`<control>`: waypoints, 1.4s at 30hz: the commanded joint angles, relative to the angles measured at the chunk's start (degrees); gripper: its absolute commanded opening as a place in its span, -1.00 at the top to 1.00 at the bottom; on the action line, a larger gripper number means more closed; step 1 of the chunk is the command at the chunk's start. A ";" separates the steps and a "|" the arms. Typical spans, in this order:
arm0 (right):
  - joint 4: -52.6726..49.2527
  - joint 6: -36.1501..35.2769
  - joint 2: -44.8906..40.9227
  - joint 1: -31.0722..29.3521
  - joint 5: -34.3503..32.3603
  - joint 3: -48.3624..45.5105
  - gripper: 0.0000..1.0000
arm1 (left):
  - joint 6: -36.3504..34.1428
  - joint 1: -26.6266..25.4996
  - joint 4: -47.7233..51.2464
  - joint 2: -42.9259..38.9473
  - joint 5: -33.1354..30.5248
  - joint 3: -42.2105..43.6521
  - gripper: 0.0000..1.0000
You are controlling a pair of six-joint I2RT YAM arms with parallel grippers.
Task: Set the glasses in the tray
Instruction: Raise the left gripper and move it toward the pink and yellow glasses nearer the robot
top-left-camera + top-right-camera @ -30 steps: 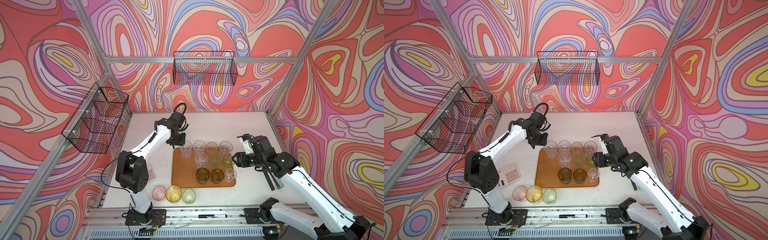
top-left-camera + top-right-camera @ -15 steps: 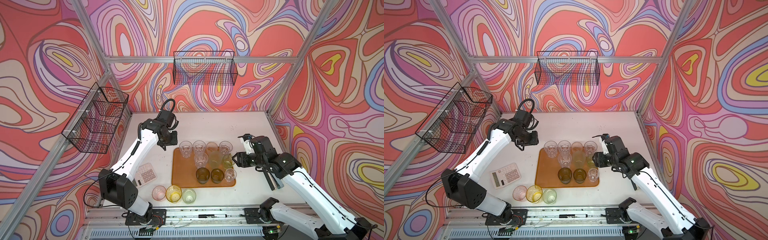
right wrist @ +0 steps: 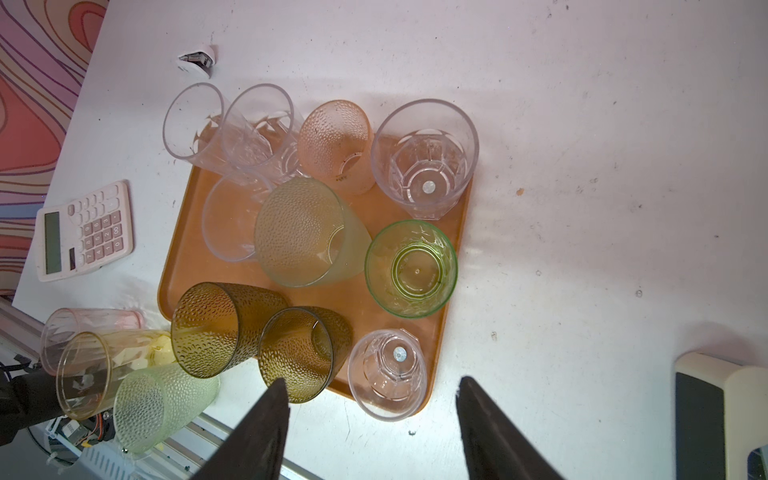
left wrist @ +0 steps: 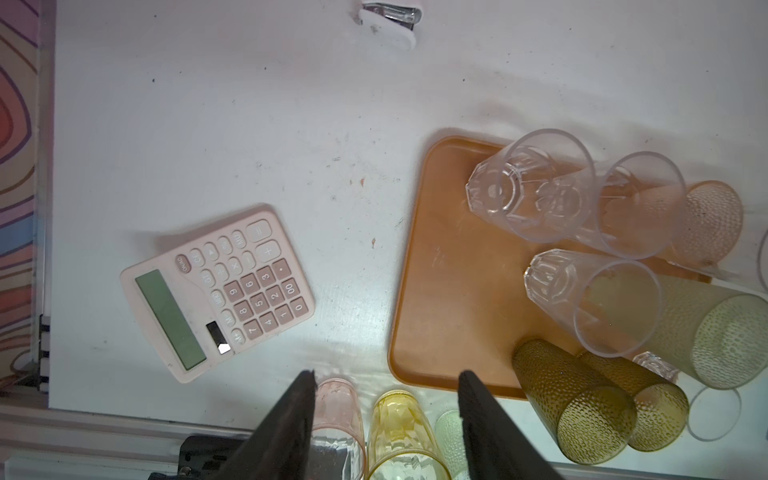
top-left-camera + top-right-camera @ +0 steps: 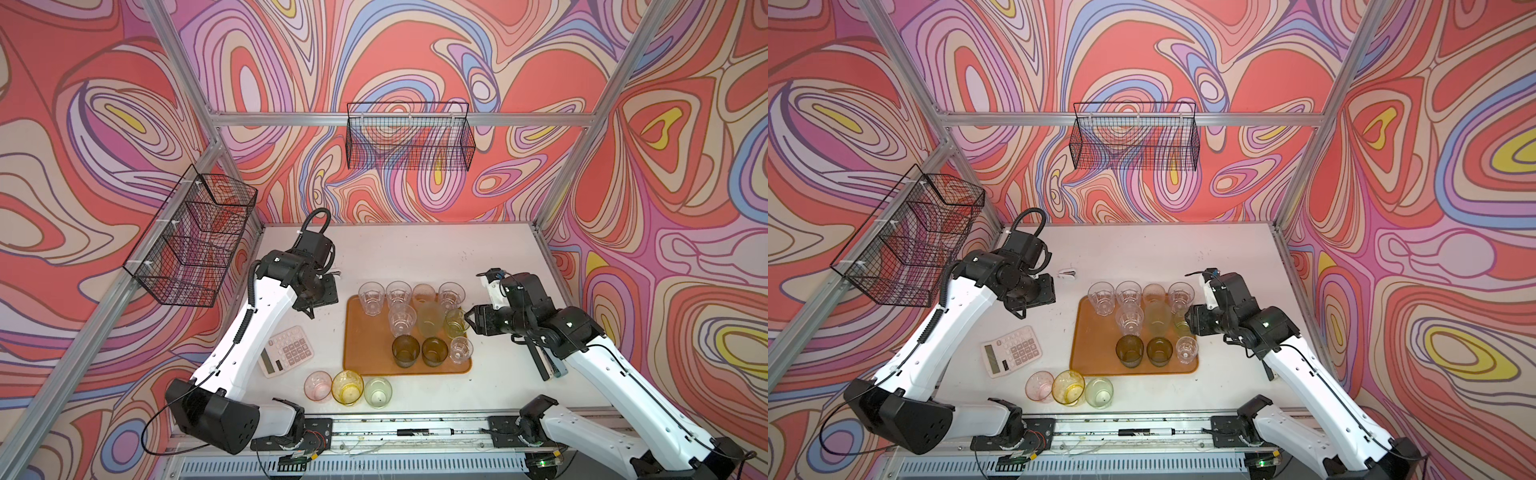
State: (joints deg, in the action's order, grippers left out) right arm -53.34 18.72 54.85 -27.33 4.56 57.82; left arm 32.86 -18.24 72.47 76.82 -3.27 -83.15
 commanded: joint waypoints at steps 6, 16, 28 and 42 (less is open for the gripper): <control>0.47 0.47 -1.15 0.12 0.45 -0.77 -0.34 | 6.22 1.87 9.44 -5.48 -2.35 4.13 -0.17; 0.58 0.31 -1.41 0.13 0.71 -0.95 -0.34 | 11.82 3.18 13.44 -11.38 2.13 13.88 -0.10; 2.17 -0.26 -0.53 0.13 1.47 -2.19 -0.34 | 14.23 3.53 16.96 -17.34 9.20 22.27 0.00; 3.07 -0.27 -1.23 0.17 0.45 -3.41 -0.34 | 19.38 3.49 15.93 -23.42 11.79 33.56 0.19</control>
State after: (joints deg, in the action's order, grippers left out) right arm -51.05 18.70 54.30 -27.33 5.72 55.29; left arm 49.23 -14.94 86.54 54.63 8.16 -51.22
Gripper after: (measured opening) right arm 0.668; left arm 0.413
